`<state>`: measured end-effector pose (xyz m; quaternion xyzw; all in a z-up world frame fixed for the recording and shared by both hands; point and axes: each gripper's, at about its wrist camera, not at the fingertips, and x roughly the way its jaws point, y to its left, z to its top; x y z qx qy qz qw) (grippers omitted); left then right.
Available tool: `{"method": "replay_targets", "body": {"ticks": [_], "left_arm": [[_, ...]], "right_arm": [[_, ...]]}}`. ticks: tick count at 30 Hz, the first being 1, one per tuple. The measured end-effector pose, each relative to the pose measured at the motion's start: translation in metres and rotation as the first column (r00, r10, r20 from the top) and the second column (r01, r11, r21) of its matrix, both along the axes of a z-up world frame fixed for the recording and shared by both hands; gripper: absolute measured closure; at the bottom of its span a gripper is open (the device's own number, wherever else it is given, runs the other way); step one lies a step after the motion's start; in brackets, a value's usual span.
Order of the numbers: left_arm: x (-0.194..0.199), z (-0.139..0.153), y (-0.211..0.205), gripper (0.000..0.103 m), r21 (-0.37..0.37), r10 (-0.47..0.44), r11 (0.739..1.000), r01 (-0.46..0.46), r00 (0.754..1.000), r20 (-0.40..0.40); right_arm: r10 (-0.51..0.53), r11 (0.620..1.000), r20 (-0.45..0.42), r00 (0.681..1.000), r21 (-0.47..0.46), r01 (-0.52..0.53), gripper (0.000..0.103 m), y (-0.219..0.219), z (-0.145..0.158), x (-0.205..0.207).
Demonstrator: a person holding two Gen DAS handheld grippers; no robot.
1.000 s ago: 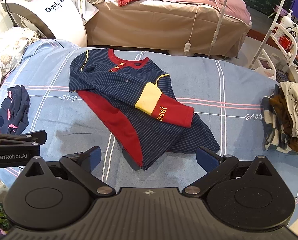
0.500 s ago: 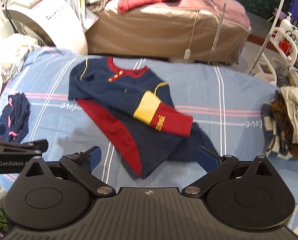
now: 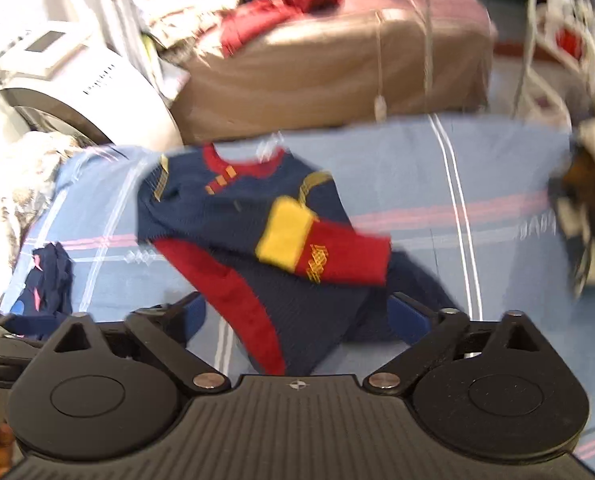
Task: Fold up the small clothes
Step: 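Grasp the red side panel of the romper with the left gripper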
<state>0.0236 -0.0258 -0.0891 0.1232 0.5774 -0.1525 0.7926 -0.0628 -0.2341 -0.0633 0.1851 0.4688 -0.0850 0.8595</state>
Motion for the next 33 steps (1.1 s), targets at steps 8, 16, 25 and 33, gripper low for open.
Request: {"method": "replay_targets", "body": {"ticks": [8, 16, 25, 33], "left_arm": [[0.003, -0.12, -0.037, 0.016, -0.184, 0.033, 0.978, -0.096, 0.947, -0.321], [0.012, -0.15, -0.054, 0.02, -0.366, 0.089, 0.899, -0.238, 0.921, -0.38], [0.013, -0.15, -0.049, 0.095, -0.431, 0.083, 0.853, -0.295, 0.891, -0.446], [0.029, -0.055, 0.082, 0.096, -0.524, 0.352, 0.739, -0.424, 0.906, -0.236]], "right_arm": [[-0.023, 0.997, -0.118, 0.993, -0.082, 0.013, 0.0, -0.025, -0.048, -0.025], [-0.083, 0.993, -0.173, 0.981, -0.099, 0.067, 0.0, -0.058, -0.069, -0.044], [-0.078, 0.996, -0.142, 0.987, -0.043, 0.073, 0.0, -0.068, -0.079, -0.039], [0.008, 0.999, -0.157, 0.988, 0.053, 0.0, 0.0, -0.051, -0.1, -0.019]]}}
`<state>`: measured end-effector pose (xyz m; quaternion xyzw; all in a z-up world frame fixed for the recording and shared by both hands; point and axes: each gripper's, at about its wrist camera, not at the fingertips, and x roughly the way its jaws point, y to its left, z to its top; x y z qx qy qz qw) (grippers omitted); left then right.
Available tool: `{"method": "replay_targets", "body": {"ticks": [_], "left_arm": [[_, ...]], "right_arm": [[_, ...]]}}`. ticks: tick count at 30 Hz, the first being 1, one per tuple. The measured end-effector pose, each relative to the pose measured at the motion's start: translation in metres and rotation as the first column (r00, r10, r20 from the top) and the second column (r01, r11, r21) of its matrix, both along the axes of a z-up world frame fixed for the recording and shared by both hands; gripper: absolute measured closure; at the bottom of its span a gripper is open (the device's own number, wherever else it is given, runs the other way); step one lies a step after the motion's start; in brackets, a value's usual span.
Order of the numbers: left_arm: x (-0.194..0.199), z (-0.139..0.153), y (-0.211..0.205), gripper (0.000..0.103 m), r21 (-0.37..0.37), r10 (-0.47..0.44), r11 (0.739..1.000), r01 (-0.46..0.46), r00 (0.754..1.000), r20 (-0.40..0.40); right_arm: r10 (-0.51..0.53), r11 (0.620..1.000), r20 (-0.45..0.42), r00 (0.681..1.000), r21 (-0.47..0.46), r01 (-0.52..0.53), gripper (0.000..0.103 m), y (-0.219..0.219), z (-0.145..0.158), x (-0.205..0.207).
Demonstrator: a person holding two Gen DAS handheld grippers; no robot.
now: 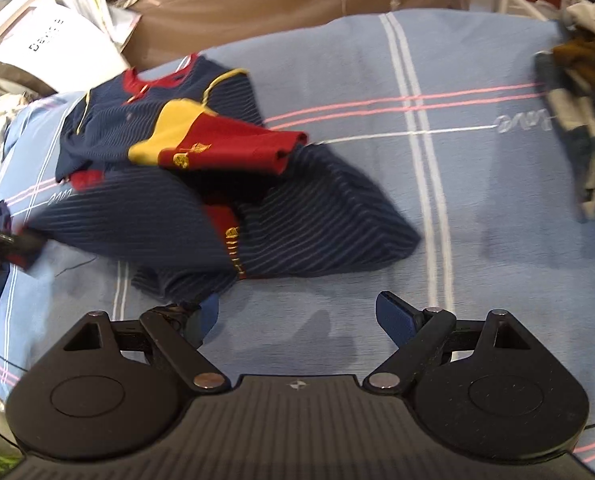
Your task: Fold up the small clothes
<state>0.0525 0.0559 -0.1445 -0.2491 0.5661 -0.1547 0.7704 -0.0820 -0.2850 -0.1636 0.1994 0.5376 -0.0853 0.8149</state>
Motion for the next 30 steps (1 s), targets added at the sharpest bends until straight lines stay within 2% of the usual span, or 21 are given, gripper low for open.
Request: {"method": "replay_targets", "body": {"ticks": [3, 7, 9, 11, 14, 18, 21, 23, 25, 26, 28, 30], "left_arm": [[0.0, 0.024, 0.066, 0.096, 0.112, 0.085, 0.99, -0.089, 0.996, 0.036], [-0.004, 0.041, 0.154, 0.096, 0.199, 0.18, 0.961, -0.192, 0.981, 0.075], [-0.006, 0.036, 0.191, 0.096, 0.217, 0.239, 0.946, -0.24, 0.97, 0.031], [-0.014, 0.026, 0.211, 0.096, 0.197, 0.271, 0.944, -0.264, 0.962, -0.013], [-0.018, 0.013, 0.213, 0.096, 0.21, 0.251, 0.948, -0.239, 0.967, -0.033], [-0.015, -0.005, 0.204, 0.096, 0.218, 0.235, 0.95, -0.223, 0.971, -0.032], [-0.012, -0.007, 0.214, 0.095, 0.213, 0.215, 0.955, -0.204, 0.976, -0.029], [-0.009, -0.005, 0.217, 0.095, 0.207, 0.203, 0.959, -0.193, 0.979, -0.029], [-0.005, -0.005, 0.216, 0.095, 0.209, 0.185, 0.962, -0.177, 0.983, -0.021], [-0.003, -0.006, 0.215, 0.095, 0.215, 0.175, 0.962, -0.166, 0.984, -0.021], [0.0, -0.008, 0.214, 0.095, 0.209, 0.166, 0.965, -0.157, 0.986, -0.026], [0.002, -0.01, 0.213, 0.095, 0.205, 0.161, 0.967, -0.152, 0.986, -0.029]], "right_arm": [[0.013, 1.0, 0.002, 1.0, 0.011, -0.013, 0.0, 0.012, -0.003, 0.005], [0.055, 0.998, 0.006, 0.998, 0.005, -0.055, 0.0, 0.033, -0.006, 0.013], [0.097, 0.995, -0.018, 0.995, -0.001, -0.097, 0.0, 0.049, -0.012, 0.019], [0.116, 0.993, -0.033, 0.993, 0.03, -0.115, 0.0, 0.065, -0.022, 0.026], [0.114, 0.99, -0.01, 0.993, 0.086, -0.113, 0.0, 0.086, -0.04, 0.042], [0.09, 0.995, -0.072, 0.993, -0.024, -0.092, 0.0, 0.11, -0.064, 0.069], [0.079, 0.997, -0.068, 0.995, -0.019, -0.081, 0.0, 0.118, -0.075, 0.081], [0.109, 0.993, -0.075, 0.991, -0.03, -0.112, 0.0, 0.127, -0.073, 0.087], [0.127, 0.992, -0.064, 0.99, 0.012, -0.127, 0.0, 0.131, -0.068, 0.088], [0.118, 0.993, -0.071, 0.991, 0.023, -0.116, 0.0, 0.131, -0.066, 0.087], [0.064, 0.998, -0.073, 0.995, -0.014, -0.066, 0.0, 0.129, -0.057, 0.078], [0.016, 0.999, -0.03, 0.999, -0.035, -0.017, 0.0, 0.124, -0.045, 0.067]]}}
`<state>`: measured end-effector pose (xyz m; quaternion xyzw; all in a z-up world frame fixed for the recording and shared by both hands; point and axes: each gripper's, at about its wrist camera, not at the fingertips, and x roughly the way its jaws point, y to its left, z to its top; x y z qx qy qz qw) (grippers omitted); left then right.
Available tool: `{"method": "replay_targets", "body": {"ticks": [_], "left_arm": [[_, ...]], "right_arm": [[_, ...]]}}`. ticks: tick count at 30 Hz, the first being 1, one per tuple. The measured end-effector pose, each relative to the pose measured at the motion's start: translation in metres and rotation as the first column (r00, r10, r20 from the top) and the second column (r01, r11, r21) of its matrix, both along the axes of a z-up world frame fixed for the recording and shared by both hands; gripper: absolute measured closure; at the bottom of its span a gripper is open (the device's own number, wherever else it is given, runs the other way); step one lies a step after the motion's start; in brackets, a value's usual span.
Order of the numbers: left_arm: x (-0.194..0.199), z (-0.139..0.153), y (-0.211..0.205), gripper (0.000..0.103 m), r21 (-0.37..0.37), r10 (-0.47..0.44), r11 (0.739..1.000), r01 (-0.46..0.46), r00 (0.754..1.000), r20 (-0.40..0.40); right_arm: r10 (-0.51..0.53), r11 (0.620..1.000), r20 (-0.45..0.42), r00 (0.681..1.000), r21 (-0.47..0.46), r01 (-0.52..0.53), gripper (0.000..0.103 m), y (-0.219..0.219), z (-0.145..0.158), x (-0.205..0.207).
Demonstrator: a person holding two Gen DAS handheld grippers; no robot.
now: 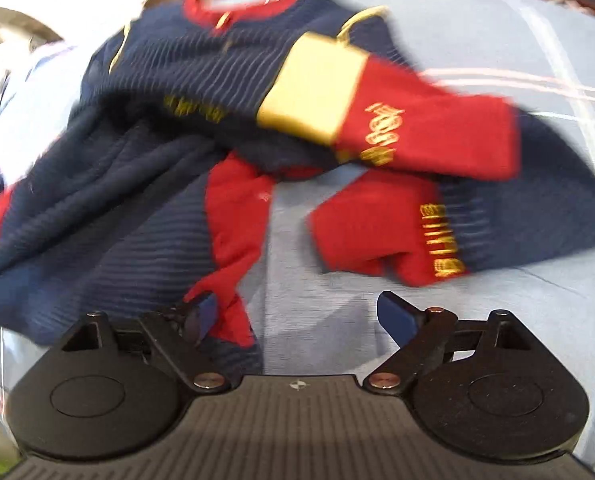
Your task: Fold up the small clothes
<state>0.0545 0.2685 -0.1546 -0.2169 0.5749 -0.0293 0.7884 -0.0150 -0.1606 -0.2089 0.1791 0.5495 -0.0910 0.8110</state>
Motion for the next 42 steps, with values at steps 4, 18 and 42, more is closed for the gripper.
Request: {"method": "replay_targets", "body": {"ticks": [4, 18, 42], "left_arm": [[0.002, -0.005, -0.002, 0.095, 0.003, -0.015, 1.0, 0.015, 1.0, -0.005], [-0.004, -0.01, -0.007, 0.094, 0.002, -0.071, 0.997, 0.071, 0.997, -0.027], [-0.054, -0.046, -0.024, 0.038, 0.406, -0.29, 0.837, 0.367, 0.927, -0.239]], "right_arm": [[0.097, 0.99, 0.08, 0.992, 0.098, -0.105, 0.0, 0.005, 0.004, -0.01], [0.048, 0.965, 0.06, 0.997, 0.255, -0.062, 0.095, -0.017, 0.031, -0.033], [0.009, 1.0, -0.036, 0.999, 0.03, -0.007, 0.0, -0.054, 0.029, -0.109]]}}
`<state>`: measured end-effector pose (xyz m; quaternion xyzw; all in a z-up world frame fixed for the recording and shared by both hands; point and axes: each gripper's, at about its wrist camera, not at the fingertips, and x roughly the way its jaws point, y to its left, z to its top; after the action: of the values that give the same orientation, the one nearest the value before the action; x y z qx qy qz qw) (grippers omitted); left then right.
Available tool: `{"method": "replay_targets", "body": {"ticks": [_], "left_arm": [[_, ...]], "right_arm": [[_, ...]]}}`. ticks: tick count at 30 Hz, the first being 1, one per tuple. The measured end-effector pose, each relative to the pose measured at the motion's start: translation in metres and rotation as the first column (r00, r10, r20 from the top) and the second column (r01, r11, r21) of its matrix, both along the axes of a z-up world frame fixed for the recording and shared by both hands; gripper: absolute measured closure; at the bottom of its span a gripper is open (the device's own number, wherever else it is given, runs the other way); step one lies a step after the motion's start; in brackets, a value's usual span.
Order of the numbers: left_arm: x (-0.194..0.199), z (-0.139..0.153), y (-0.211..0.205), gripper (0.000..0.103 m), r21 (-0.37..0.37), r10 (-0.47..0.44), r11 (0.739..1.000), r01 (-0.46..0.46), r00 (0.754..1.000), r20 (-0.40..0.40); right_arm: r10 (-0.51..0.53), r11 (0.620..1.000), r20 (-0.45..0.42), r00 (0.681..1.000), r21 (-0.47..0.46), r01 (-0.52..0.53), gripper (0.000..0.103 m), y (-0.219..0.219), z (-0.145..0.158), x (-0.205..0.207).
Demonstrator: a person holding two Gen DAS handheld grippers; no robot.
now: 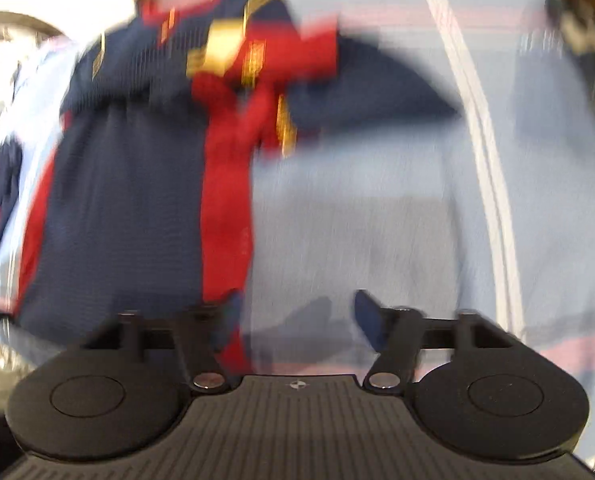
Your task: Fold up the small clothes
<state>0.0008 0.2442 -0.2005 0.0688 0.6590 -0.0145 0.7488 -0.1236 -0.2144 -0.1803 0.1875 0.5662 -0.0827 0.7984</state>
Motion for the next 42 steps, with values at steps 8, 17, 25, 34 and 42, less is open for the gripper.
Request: {"method": "replay_targets", "body": {"ticks": [8, 17, 25, 34, 42], "left_arm": [[0.031, 0.042, -0.019, 0.024, -0.068, 0.004, 0.998, 0.005, 0.993, 0.122], [-0.001, 0.036, -0.059, 0.017, -0.157, -0.018, 0.987, 0.032, 0.996, 0.086], [-0.007, 0.02, -0.051, 0.017, -0.197, 0.037, 0.98, -0.03, 0.999, 0.034], [0.018, 0.029, -0.091, 0.017, -0.201, -0.09, 0.973, 0.114, 0.988, 0.124], [0.038, 0.04, -0.146, 0.017, -0.221, -0.231, 0.936, 0.273, 0.952, 0.2]], "right_arm": [[-0.123, 0.992, 0.169, 0.978, -0.008, 0.126, 0.0, -0.06, 0.01, 0.1], [-0.147, 0.988, 0.068, 0.987, -0.041, 0.15, 0.016, -0.064, -0.033, 0.156], [-0.149, 0.985, 0.127, 0.981, 0.107, 0.136, 0.082, -0.047, -0.01, 0.146], [-0.251, 0.863, 0.36, 0.898, 0.504, 0.039, 0.089, -0.01, 0.12, 0.179], [-0.107, 0.91, 0.582, 0.806, 0.384, -0.156, 0.08, 0.038, 0.23, 0.198]]}}
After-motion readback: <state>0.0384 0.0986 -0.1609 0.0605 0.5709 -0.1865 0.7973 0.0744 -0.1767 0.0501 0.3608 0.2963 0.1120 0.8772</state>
